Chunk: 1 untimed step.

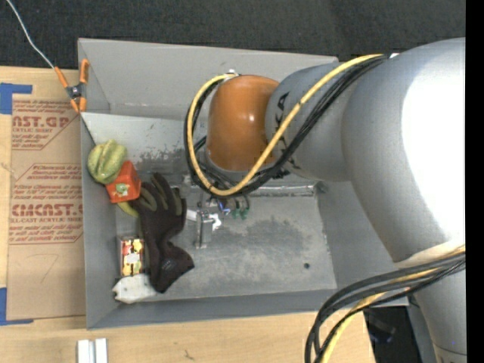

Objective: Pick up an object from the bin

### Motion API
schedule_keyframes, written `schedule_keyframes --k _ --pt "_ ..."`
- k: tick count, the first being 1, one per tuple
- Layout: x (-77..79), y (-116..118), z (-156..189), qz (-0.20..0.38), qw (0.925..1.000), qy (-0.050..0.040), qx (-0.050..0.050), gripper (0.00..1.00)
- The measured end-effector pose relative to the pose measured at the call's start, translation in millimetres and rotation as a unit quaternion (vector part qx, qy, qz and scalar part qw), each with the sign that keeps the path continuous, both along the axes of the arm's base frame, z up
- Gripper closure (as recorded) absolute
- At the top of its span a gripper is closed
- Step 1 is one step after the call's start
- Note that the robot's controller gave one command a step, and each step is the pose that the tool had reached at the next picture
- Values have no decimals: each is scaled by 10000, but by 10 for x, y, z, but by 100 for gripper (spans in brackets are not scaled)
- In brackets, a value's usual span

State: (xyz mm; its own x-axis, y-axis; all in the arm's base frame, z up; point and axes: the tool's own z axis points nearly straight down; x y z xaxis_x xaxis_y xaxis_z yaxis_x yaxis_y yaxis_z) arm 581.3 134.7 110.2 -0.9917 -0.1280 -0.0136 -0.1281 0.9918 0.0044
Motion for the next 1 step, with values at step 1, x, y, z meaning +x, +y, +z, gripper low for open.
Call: schedule_keyframes --k 1 --pt "-135 251 -169 933 9956 35 -24 0"
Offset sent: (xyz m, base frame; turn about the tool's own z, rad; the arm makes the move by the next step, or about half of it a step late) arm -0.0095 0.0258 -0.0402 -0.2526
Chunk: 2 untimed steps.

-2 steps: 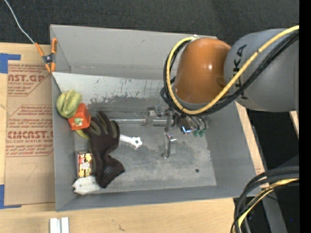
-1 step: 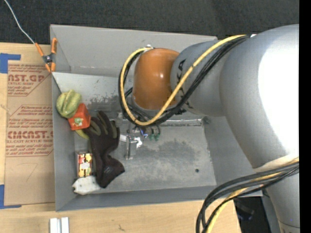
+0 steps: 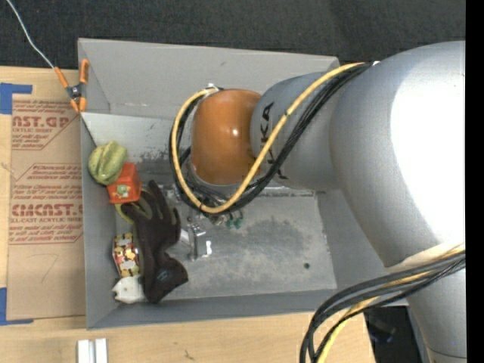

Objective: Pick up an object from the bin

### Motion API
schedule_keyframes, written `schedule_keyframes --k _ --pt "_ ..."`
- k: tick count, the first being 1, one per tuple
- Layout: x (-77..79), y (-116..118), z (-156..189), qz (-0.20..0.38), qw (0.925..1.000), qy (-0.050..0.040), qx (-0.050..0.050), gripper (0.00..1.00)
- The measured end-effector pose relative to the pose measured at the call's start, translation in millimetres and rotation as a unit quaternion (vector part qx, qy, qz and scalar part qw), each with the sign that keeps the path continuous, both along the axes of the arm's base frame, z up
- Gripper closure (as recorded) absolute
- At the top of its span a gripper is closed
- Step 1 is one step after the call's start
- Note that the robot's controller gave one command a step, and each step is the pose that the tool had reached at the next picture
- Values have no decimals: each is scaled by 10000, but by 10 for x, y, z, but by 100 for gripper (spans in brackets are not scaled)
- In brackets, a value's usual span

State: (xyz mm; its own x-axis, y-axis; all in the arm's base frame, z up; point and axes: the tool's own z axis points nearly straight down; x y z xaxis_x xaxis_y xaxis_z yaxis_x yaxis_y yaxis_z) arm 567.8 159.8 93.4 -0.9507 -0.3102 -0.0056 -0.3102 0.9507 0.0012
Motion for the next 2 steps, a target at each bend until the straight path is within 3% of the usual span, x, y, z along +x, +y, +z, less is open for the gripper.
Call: schedule_keyframes --k 1,2 --pt "37 10 -169 373 9993 -50 20 0" --pt "53 199 -209 -601 9982 -41 18 100"
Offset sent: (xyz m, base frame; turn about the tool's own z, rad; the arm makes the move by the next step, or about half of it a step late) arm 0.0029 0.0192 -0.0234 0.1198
